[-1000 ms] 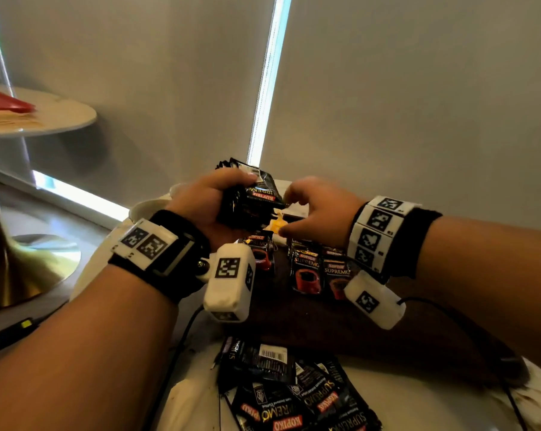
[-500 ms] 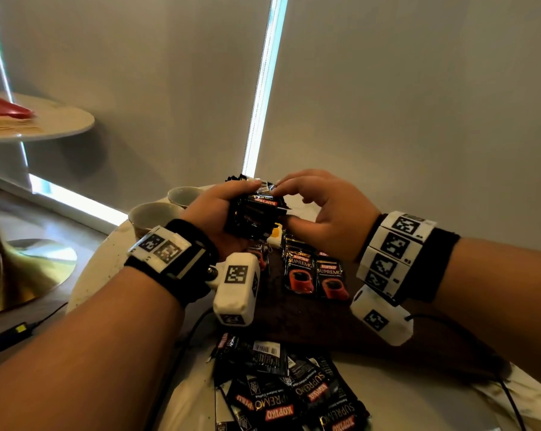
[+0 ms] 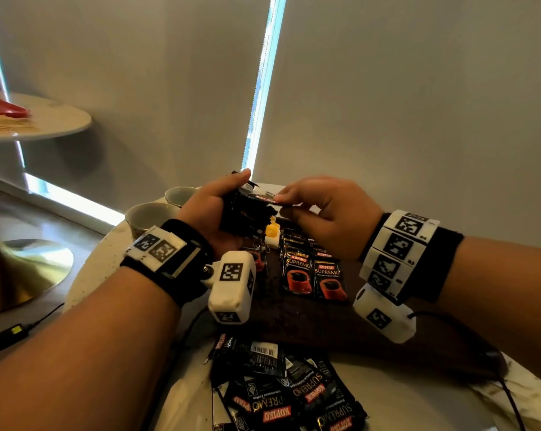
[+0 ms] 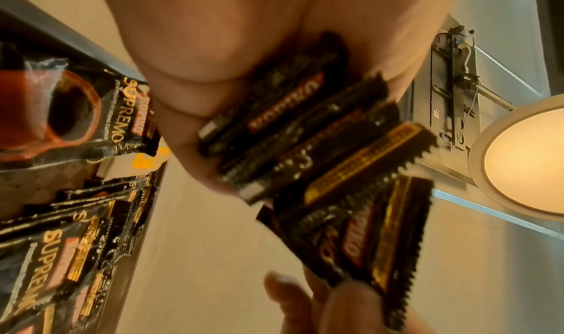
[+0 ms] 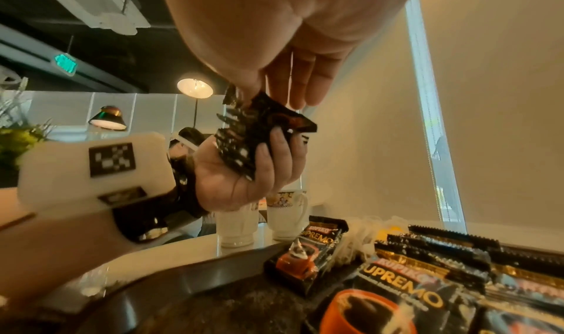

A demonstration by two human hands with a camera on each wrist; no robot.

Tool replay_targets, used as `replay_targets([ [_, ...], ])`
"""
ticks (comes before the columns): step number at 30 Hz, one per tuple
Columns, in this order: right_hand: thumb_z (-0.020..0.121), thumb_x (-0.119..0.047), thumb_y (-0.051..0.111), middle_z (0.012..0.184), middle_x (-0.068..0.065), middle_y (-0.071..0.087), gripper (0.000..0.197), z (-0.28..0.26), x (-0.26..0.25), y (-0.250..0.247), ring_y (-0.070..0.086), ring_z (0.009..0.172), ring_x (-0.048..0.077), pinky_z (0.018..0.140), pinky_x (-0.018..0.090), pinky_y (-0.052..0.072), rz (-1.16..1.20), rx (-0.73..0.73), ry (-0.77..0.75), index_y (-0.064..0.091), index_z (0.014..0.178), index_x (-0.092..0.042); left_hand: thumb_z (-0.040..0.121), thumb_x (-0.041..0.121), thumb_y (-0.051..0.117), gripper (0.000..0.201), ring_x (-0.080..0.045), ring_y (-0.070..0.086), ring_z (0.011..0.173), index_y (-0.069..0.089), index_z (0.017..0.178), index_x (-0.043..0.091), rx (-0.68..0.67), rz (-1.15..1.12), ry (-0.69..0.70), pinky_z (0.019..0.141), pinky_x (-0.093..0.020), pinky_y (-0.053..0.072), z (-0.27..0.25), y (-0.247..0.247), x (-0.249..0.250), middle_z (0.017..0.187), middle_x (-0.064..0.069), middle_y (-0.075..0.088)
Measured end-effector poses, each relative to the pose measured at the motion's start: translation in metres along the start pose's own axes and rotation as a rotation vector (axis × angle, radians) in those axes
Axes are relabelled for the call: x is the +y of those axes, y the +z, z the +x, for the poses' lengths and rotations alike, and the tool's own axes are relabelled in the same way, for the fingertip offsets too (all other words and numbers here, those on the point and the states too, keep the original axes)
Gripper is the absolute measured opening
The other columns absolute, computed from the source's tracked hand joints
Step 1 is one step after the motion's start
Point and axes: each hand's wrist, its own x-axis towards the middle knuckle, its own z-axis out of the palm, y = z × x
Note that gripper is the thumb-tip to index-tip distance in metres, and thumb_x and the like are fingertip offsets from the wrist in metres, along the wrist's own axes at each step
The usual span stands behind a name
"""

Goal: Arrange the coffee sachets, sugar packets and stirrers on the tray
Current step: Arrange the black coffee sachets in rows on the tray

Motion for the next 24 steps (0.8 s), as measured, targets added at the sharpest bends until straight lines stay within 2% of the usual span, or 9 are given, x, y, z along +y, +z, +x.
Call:
replay_targets([
  [3,0.097,-0.021,0.062,0.072,-0.009,0.065,0.013,0.001,0.001,-0.006,0.059,0.061,0.004,0.055,0.016,0.047,0.08,0.09,0.152,0.065,0.094,-0.034,0.083,0.039,0.067,0.05,-0.024,0.068,0.071,0.062,0.113,0.0,0.001,0.046,0.015,0.062,-0.033,0.056,0.001,-0.003,-0.001,0.092,-0.014,0.064],
  [6,0.096,-0.019,0.063,0.071,-0.007,0.068,0.015,0.006,0.006,-0.01,0.066,0.063,0.008,0.063,0.028,0.056,0.217,0.187,0.266,0.057,0.092,-0.032,0.086,0.03,0.064,0.031,-0.02,0.065,0.072,0.062,0.102,0.004,-0.008,0.031,0.024,0.063,-0.03,0.055,-0.001,0.0,-0.001,0.089,-0.01,0.063],
  [8,0.093,-0.017,0.065,0.07,-0.004,0.07,0.012,0.007,0.009,-0.008,0.07,0.067,0.017,0.069,0.042,0.06,0.314,0.187,0.33,0.058,0.093,-0.027,0.086,0.025,0.068,0.049,-0.028,0.065,0.09,0.057,0.122,-0.006,-0.003,0.062,0.033,0.081,-0.036,0.057,-0.001,0.002,-0.003,0.107,-0.018,0.062],
  [10,0.093,-0.012,0.065,0.07,-0.002,0.071,0.012,0.008,0.01,-0.005,0.072,0.071,0.025,0.07,0.048,0.06,0.44,0.172,0.389,0.06,0.092,-0.023,0.082,0.023,0.072,0.073,-0.039,0.049,0.114,0.046,0.144,-0.006,-0.092,0.121,0.002,0.103,-0.046,0.043,-0.002,0.002,-0.005,0.132,-0.022,0.051],
  [13,0.094,-0.003,0.061,0.076,0.003,0.072,0.015,0.009,0.006,0.0,0.073,0.074,0.028,0.066,0.043,0.058,0.591,0.152,0.448,0.061,0.093,-0.018,0.077,0.02,0.074,0.07,-0.042,0.05,0.111,0.054,0.141,0.0,-0.158,0.216,-0.017,0.091,-0.041,0.044,-0.003,0.004,-0.007,0.127,-0.027,0.054],
  [16,0.096,-0.002,0.059,0.087,0.014,0.069,0.014,0.012,0.001,0.002,0.07,0.079,0.038,0.075,0.053,0.056,0.632,0.14,0.49,0.059,0.094,-0.016,0.083,0.016,0.064,0.056,-0.038,0.065,0.105,0.059,0.136,0.002,-0.216,0.205,-0.011,0.096,-0.05,0.053,-0.003,0.004,-0.008,0.118,-0.023,0.064],
  [19,0.095,-0.005,0.062,0.084,0.01,0.069,0.012,0.011,0.0,0.005,0.068,0.073,0.026,0.069,0.045,0.056,0.602,0.111,0.494,0.058,0.095,-0.017,0.081,0.017,0.062,0.057,-0.038,0.066,0.102,0.056,0.135,0.0,-0.186,0.218,0.001,0.094,-0.048,0.054,-0.003,0.003,-0.007,0.118,-0.025,0.063],
  [21,0.092,-0.018,0.069,0.088,-0.001,0.068,0.016,0.007,-0.002,0.003,0.067,0.074,0.012,0.067,0.034,0.055,0.432,0.074,0.438,0.058,0.102,-0.022,0.08,0.017,0.058,0.051,-0.032,0.067,0.088,0.058,0.128,0.0,-0.17,0.197,0.008,0.082,-0.042,0.056,-0.004,0.003,-0.007,0.105,-0.021,0.066],
  [24,0.075,-0.051,0.076,0.118,-0.01,0.052,0.054,0.0,-0.003,-0.003,0.054,0.106,0.004,0.087,0.025,0.049,0.074,-0.012,0.233,0.049,0.117,-0.029,0.082,0.017,0.056,0.046,-0.029,0.064,0.085,0.059,0.124,-0.001,-0.137,0.163,0.015,0.082,-0.04,0.049,-0.005,0.001,-0.005,0.102,-0.018,0.065],
])
